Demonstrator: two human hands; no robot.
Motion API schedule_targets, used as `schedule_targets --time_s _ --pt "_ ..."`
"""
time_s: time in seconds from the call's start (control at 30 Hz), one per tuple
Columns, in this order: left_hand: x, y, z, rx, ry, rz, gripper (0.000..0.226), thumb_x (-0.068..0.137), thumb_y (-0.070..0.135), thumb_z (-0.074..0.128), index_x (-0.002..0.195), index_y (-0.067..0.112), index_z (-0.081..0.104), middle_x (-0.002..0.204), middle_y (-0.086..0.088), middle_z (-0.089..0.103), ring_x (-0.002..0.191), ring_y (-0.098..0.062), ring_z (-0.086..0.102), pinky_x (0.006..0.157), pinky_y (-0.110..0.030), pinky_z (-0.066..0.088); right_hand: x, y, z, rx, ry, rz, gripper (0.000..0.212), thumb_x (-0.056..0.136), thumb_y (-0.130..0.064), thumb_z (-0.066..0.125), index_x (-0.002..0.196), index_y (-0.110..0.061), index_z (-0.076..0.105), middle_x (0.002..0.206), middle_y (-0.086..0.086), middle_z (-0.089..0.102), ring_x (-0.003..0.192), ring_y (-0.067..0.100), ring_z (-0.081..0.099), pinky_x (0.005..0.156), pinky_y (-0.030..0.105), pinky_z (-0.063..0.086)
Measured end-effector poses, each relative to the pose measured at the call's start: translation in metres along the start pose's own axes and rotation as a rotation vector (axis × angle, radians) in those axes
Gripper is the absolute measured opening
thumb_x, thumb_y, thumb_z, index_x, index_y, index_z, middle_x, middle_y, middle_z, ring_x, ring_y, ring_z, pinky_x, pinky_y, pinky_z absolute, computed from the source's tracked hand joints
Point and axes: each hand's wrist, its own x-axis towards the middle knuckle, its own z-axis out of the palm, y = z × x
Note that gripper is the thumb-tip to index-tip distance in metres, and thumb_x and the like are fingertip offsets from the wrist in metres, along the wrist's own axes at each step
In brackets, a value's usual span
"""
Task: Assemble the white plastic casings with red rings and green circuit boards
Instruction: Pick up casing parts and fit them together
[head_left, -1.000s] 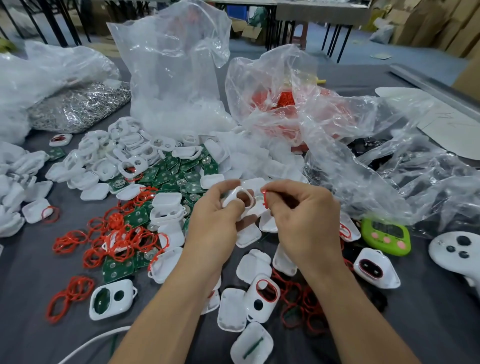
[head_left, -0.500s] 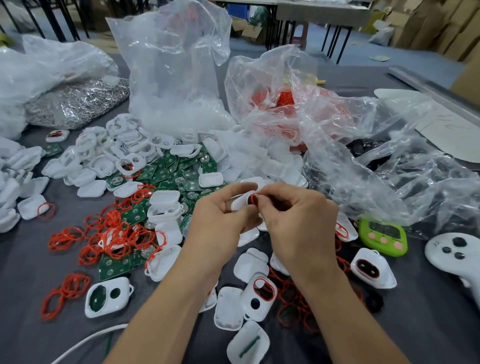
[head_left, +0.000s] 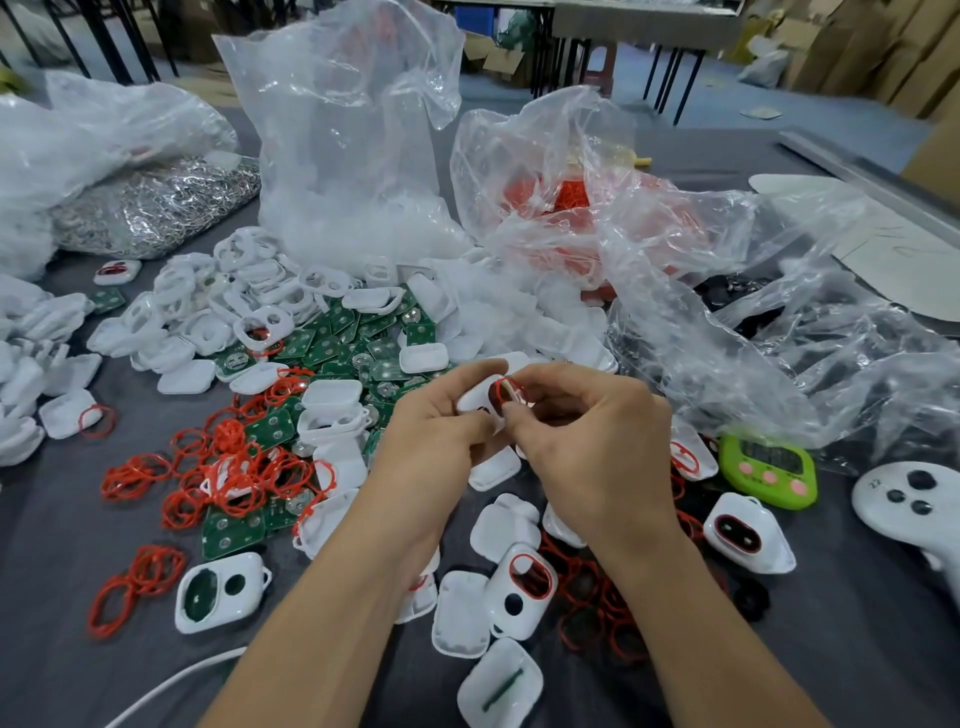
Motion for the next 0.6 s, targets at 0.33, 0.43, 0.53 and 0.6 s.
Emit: schedule_targets --time_s 0.33,0.43,0.53,0.6 --pt "-0.0054 -0.0042 0.007 0.008 -0.027 -0.008 0.055 0.092 -0.023 0.045 0.122 0.019 0.065 0.115 -0.026 0.07 0.1 -0.032 0.059 0.112 -0.056 0.041 0.002 0.0048 0.001 0.077 -0.027 0.119 0.01 0.083 -0.022 0.085 0.085 -0.031 0.081 0.074 -0.024 0.074 0.069 -0.003 0.071 0.062 0.004 0.047" --pt "-0.0051 -0.0066 0.0062 0.022 -0.028 0.006 0.047 0.097 -0.016 0.049 0.121 0.021 0.066 0.11 -0.024 0.07 0.099 -0.03 0.056 0.111 -0.054 0.042 0.0012 0.0052 0.0014 0.064 -0.003 0.12 0.005 0.084 -0.026 0.085 0.088 -0.028 0.083 0.075 -0.024 0.074 0.07 -0.006 0.071 0.064 0.004 0.049" --pt "-0.0057 -0.0086 0.0076 0.044 -0.034 0.036 0.038 0.1 -0.01 0.051 0.121 0.02 0.064 0.103 -0.018 0.068 0.097 -0.027 0.056 0.096 -0.043 0.047 0.0007 0.0048 0.0017 0.057 0.016 0.122 0.006 0.083 -0.026 0.086 0.086 -0.029 0.082 0.074 -0.025 0.074 0.069 -0.006 0.071 0.064 0.006 0.05" --pt "-0.0063 -0.0084 0.0087 0.07 -0.034 0.056 0.032 0.102 -0.005 0.053 0.121 0.019 0.062 0.105 -0.023 0.07 0.097 -0.026 0.06 0.094 -0.042 0.049 0.0007 0.0048 0.0017 0.061 0.018 0.121 0.008 0.082 -0.025 0.087 0.087 -0.029 0.082 0.076 -0.027 0.073 0.069 -0.008 0.07 0.063 0.004 0.05"
